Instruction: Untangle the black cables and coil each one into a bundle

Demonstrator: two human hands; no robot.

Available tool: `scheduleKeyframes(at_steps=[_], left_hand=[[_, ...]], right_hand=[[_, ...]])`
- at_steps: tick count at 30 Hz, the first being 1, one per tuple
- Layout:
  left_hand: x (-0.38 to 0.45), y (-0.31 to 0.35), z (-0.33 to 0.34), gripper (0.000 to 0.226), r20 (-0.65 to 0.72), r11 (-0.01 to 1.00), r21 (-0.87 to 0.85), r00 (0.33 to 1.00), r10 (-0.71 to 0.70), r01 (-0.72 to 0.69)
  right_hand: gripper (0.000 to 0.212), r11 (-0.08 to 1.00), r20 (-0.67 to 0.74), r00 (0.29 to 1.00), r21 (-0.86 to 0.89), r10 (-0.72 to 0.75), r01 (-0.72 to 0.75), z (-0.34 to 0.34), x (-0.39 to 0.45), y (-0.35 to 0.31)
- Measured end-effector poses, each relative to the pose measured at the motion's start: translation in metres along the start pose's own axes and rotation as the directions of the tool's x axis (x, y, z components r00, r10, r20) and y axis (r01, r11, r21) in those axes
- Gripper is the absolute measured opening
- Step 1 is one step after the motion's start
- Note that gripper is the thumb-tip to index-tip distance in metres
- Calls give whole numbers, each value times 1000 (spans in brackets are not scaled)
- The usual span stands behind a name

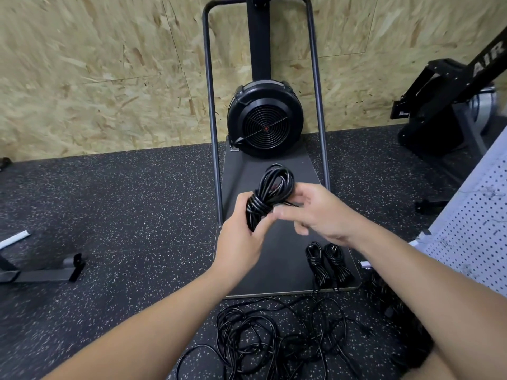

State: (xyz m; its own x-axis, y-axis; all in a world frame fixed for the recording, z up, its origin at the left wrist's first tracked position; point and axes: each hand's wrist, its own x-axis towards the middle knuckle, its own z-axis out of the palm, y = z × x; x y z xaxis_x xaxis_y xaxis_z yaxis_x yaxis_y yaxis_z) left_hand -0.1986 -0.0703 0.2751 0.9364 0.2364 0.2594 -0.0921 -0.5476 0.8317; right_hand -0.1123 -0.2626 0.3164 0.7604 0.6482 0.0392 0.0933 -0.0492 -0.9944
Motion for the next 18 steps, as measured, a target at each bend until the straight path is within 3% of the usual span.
scheduleKeyframes(at_steps=[1, 4, 8, 11, 14, 18], left_hand=[[-1, -1, 0, 36, 6, 1000, 8, 1000, -5, 5], [-4, -2, 2, 41, 28, 994, 106, 999, -26, 23], [-5, 1, -1, 33, 119, 999, 41, 992, -40, 36], [1, 11, -5, 24, 164, 998, -26, 985, -47, 52], [12, 21, -8, 35, 100, 970, -213, 990, -99, 118], [15, 26, -1, 53, 150, 800, -503, 945, -289, 325]], right_hand=[[13, 1000, -44, 999, -26, 1, -2, -1, 0, 0], [35, 997, -159, 987, -74, 19, -31, -2, 2, 7], [35, 993, -241, 970, 117, 43, -15, 5, 4, 3], [39, 982, -224, 970, 182, 95, -54, 4, 6, 3], [40, 993, -189, 978, 94, 85, -68, 12, 7, 4], [47, 994, -173, 979, 39, 106, -100, 34, 9, 12]])
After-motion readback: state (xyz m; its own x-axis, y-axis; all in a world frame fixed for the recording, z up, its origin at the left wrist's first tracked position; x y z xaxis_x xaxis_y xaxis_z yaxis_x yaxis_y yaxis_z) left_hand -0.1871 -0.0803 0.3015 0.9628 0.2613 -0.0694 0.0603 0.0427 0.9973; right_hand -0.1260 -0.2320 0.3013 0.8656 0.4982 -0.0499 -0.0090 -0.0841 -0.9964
